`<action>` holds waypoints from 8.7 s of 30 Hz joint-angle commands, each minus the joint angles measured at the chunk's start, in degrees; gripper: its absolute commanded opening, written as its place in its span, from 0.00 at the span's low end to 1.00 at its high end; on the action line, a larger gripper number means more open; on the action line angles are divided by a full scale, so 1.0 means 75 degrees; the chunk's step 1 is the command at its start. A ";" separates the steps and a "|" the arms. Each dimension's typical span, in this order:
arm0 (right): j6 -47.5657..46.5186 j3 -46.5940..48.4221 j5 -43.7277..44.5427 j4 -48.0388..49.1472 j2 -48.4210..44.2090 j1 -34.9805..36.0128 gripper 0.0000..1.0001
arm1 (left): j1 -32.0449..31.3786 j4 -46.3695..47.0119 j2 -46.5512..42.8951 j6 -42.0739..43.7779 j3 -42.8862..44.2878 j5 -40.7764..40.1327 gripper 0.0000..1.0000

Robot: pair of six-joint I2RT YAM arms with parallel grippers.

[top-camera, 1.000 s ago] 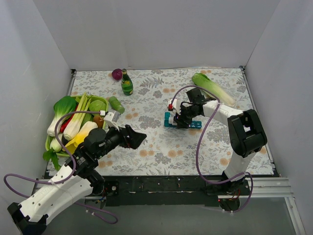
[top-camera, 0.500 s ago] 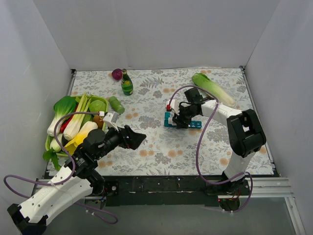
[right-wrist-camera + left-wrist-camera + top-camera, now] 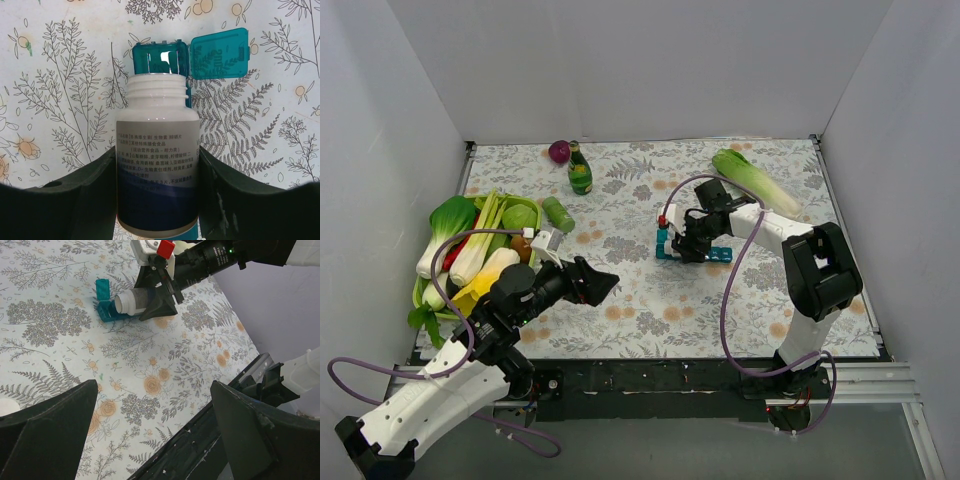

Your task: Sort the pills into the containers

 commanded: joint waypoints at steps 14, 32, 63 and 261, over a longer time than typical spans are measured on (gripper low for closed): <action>-0.0125 0.0682 0.0306 -0.0424 0.0255 0.0161 0.06 | 0.0030 0.0070 -0.0182 -0.0007 -0.0146 0.0035 0.97; -0.0195 0.0951 0.0505 -0.0717 0.0349 0.0255 0.06 | 0.0030 0.0081 -0.0148 0.0051 -0.0111 0.0023 0.97; -0.0371 0.1232 0.0915 -0.1115 0.0455 0.0395 0.05 | 0.0019 0.0175 -0.0241 -0.0019 -0.0217 0.0058 0.97; -0.0464 0.2814 0.2802 -0.2955 0.1170 0.1298 0.04 | 0.0019 0.0152 -0.1062 -0.0195 -0.0638 -0.0035 0.97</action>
